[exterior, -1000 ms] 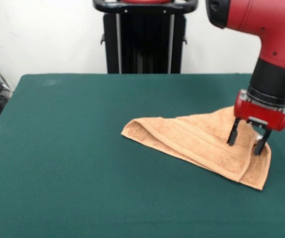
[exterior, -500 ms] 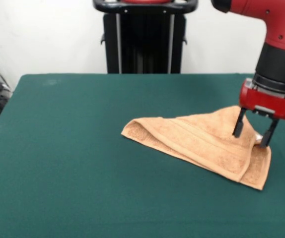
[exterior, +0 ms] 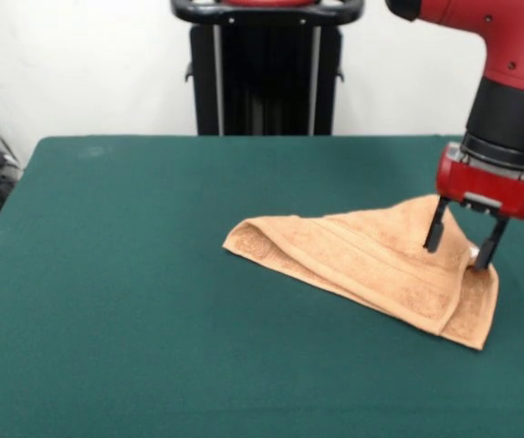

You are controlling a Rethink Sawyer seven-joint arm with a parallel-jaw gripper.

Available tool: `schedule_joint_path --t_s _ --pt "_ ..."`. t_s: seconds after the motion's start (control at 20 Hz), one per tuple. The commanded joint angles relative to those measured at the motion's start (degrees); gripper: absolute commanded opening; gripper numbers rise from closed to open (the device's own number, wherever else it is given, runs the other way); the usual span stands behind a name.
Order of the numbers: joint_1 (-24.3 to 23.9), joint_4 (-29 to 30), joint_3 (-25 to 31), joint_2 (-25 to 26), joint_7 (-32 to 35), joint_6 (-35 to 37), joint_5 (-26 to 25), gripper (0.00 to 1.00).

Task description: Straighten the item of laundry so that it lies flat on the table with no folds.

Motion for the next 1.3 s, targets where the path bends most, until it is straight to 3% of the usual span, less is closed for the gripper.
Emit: schedule_joint_path --t_s 0.05,1.3 --pt "0.5 6.1 6.9 1.8 12.0 -3.3 -0.2 1.00" --pt "4.2 4.4 5.2 4.2 13.8 -2.7 1.3 1.00"
